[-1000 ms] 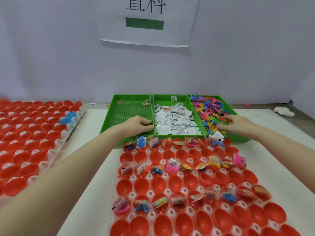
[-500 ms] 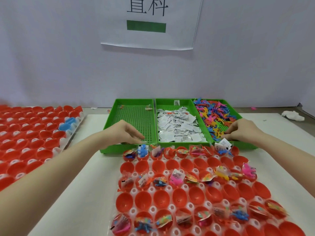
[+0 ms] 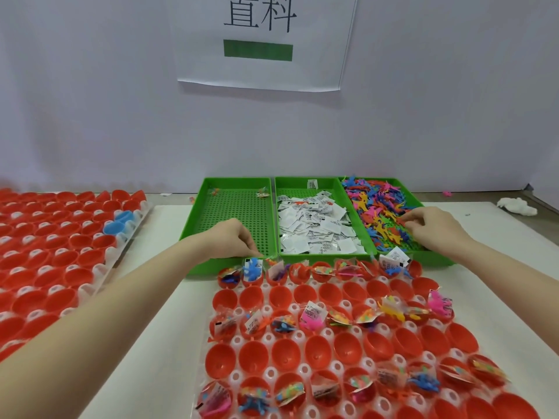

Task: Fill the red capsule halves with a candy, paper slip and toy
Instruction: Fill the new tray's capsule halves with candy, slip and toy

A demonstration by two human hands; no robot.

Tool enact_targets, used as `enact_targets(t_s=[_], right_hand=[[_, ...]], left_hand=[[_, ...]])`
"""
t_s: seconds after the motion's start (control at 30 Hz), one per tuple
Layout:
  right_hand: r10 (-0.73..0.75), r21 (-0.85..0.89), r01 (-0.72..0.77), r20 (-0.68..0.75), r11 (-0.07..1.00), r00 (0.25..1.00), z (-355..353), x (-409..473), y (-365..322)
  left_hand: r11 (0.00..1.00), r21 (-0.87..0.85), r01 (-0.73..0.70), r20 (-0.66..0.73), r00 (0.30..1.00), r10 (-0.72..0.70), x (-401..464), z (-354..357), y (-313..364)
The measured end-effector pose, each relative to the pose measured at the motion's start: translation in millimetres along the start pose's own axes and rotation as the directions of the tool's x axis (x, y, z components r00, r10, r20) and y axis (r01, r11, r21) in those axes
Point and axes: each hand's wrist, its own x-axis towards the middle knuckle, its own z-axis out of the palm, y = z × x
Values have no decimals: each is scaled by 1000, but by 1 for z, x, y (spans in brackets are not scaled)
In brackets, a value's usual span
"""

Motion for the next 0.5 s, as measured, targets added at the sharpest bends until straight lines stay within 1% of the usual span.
enact_targets(t_s=[0.13,0.2,0.27,0.3,0.37,0.43,0.5], right_hand=[[-30,62,36,-88,997,996,-3,-1,-2],[-35,116,54,-162,992,986,-4,-1,-4],[-18,147,50,-211,988,977,-4,-1,-5],[-6,157,41,-214,987,977,-4,0,-5],[21,158,10,-193,987,981,-3,1,-5],[41,116,-23,-156,993,987,-3,2,-7],[56,36,-53,-95,998,994,-2,4,-7]], left_hand=[[987,-155,-34,-86,996,21,-4,-1,2],[962,-260,-81,-188,982,31,-7,0,1],[916,-379,-131,-322,947,3,-10,-1,-2],[890,-432,-144,-370,929,-30,-11,-1,-5],[863,-488,-129,-418,903,-101,-14,-2,-10],[849,-517,-105,-428,891,-150,-16,-2,-13],[836,-537,-108,-445,879,-172,-20,-1,-15]])
